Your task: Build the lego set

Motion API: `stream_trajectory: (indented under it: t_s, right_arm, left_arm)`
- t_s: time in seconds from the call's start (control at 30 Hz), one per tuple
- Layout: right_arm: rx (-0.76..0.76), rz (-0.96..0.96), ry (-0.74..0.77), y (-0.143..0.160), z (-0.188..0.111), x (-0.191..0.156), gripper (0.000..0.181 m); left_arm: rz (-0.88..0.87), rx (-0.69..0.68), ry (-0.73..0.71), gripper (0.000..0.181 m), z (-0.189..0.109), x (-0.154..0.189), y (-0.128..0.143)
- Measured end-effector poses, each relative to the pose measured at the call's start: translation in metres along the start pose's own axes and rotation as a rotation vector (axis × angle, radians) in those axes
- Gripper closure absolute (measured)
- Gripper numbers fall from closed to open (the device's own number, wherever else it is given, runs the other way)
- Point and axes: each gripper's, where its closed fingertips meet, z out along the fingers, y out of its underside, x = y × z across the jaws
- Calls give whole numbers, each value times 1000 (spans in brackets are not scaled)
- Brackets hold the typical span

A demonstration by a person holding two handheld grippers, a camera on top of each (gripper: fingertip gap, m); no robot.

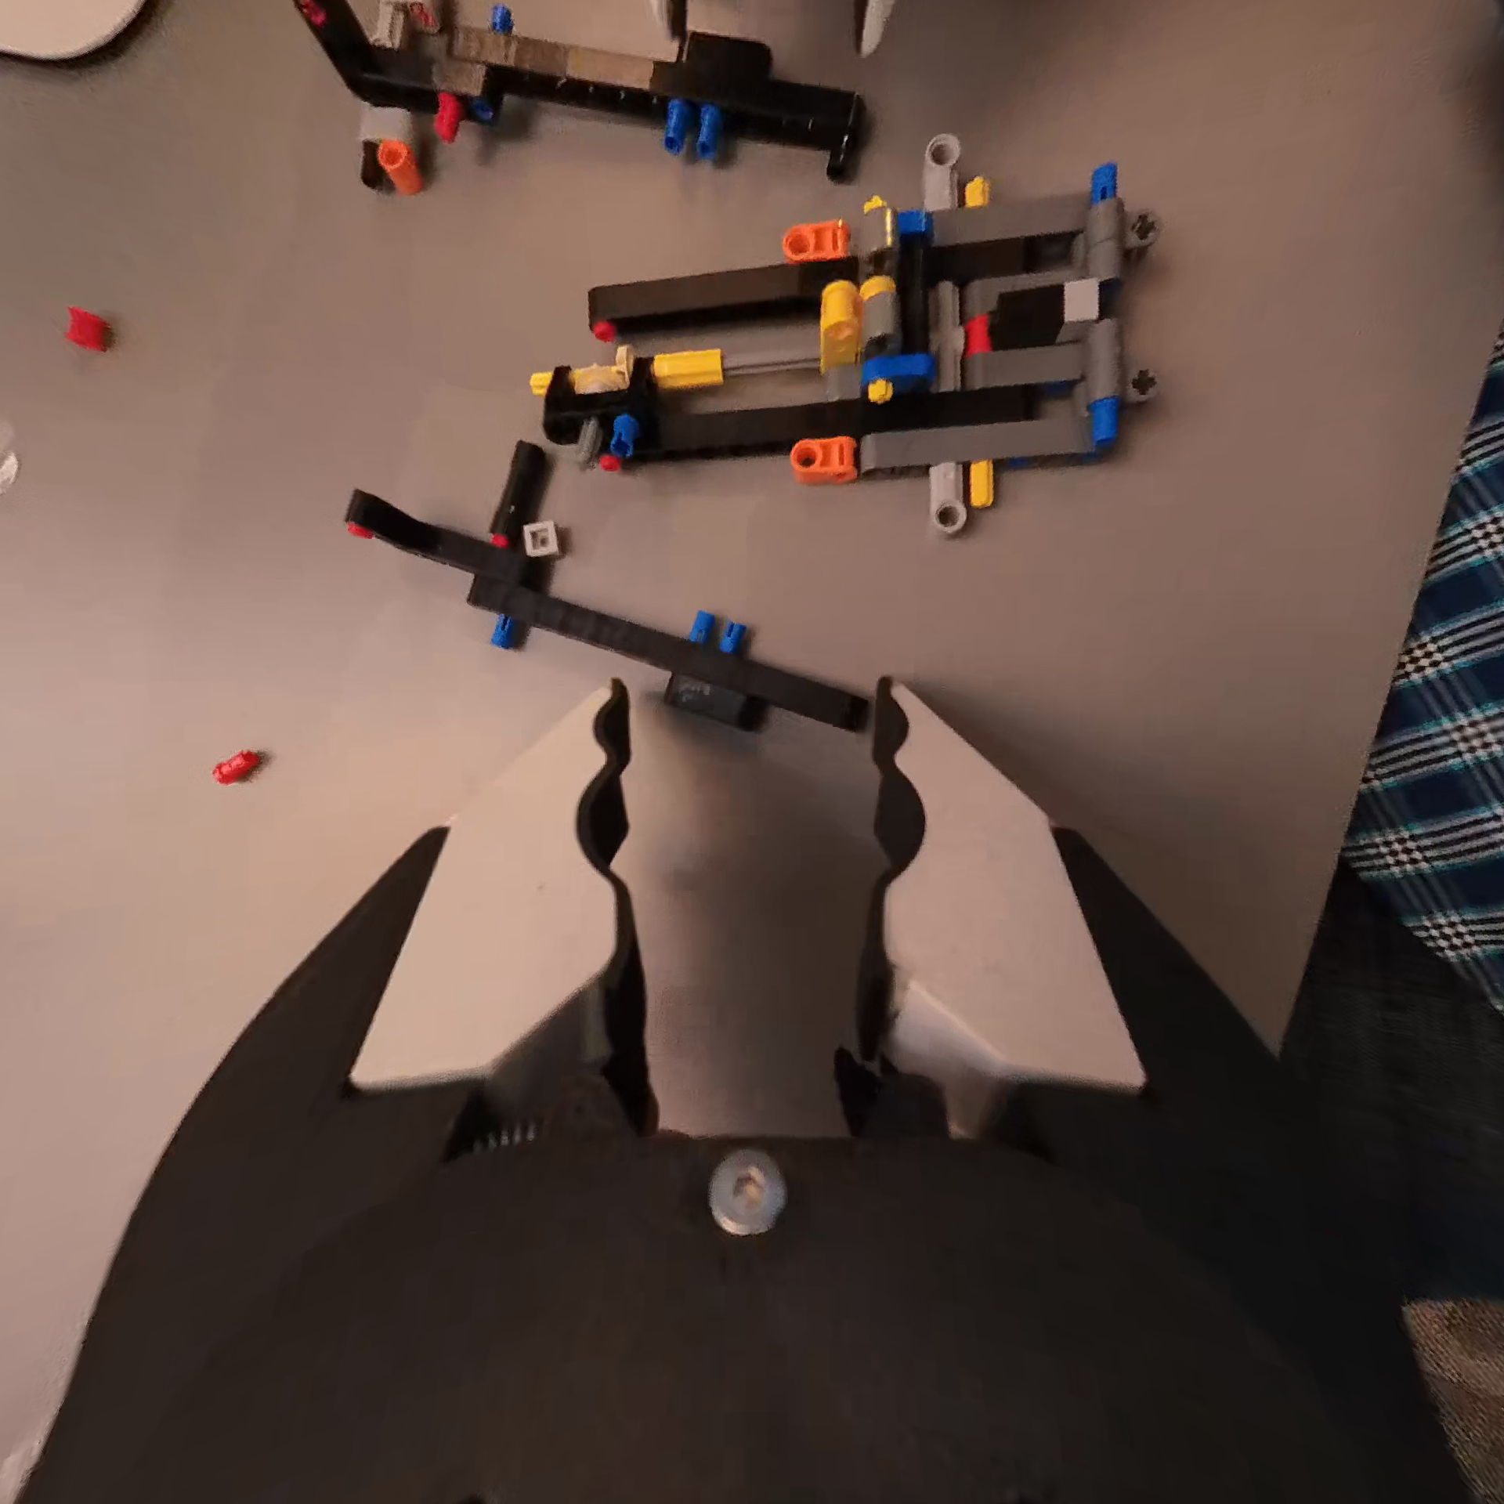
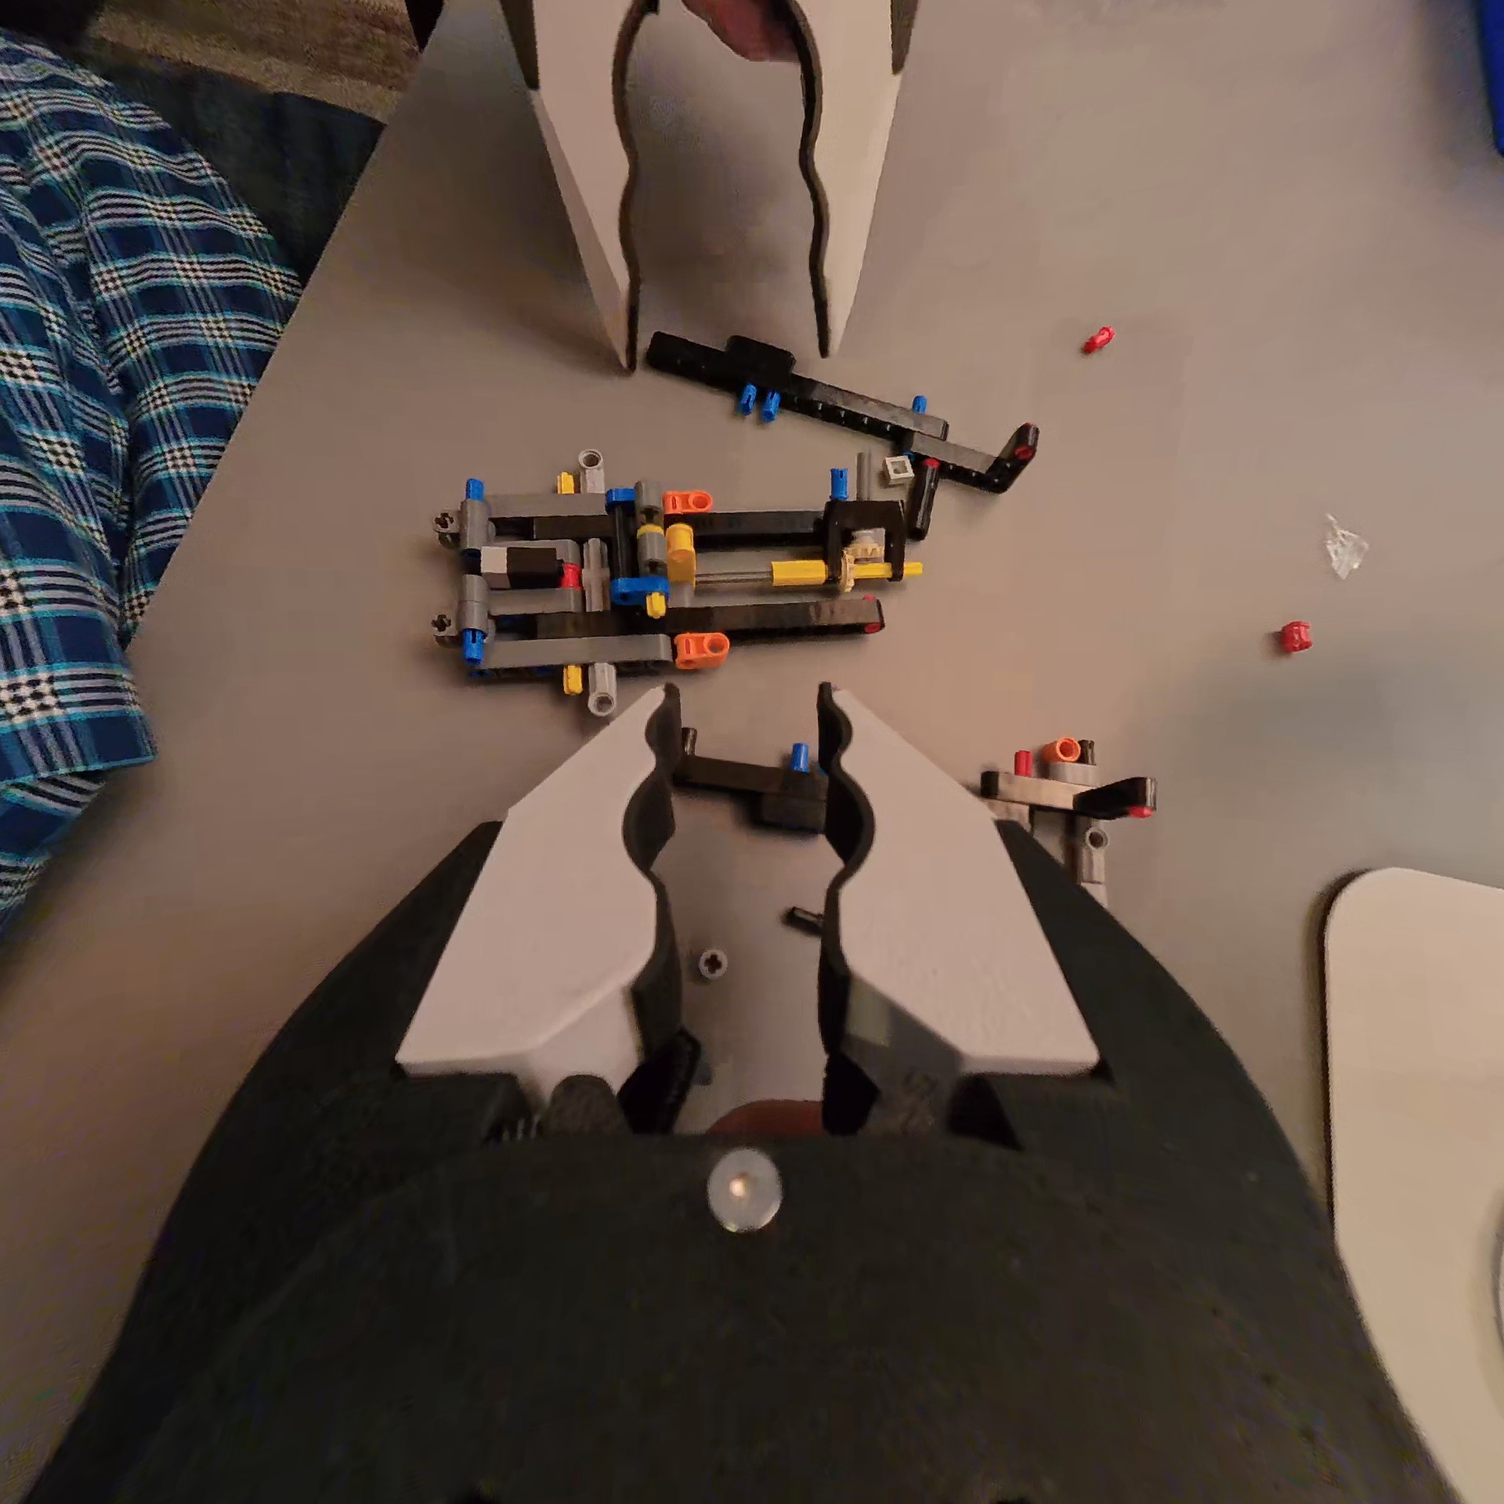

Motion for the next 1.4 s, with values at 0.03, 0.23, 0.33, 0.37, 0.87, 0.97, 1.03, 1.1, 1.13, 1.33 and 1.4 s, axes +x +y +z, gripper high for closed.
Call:
stream_trajectory:
  t_s: [0.03,0.23,0.33,0.37,0.87,0.97,1.03,1.1,1.13,1.33,1.4]
  right_arm:
    - [-3,1,-3,0,1,1,150]
    - [-17,13,-12,0,6,5,150]
    - [-15,20,-15,-2,7,7,151]
    - [-16,20,-16,-2,8,7,151]
    - [-31,59,12,-20,12,29,153]
    - [-38,83,30,-25,14,38,154]
    - [-50,100,49,-27,18,45,154]
    - [-63,110,65,-30,21,53,154]
    - [-67,112,73,-32,22,57,154]
    - [-63,145,120,-35,2,77,154]
    - [-61,157,136,-34,-8,82,154]
  left_arm:
    - [0,9,11,127,1,0,-1]
    - [-32,40,7,133,2,-1,-2]
    - [-74,34,-42,133,3,-9,-2]
    - [-91,35,-53,134,4,-10,-4]
    - [-193,52,-156,134,5,-25,-4]
    - [-247,43,-199,135,1,-30,3]
    - [-279,34,-223,135,-3,-32,8]
    - [-294,66,-250,136,-10,-33,7]
    - [-301,96,-263,170,-15,-34,3]
    - [-336,112,-297,158,-31,-34,10]
    - [-331,103,-285,154,-31,-36,15]
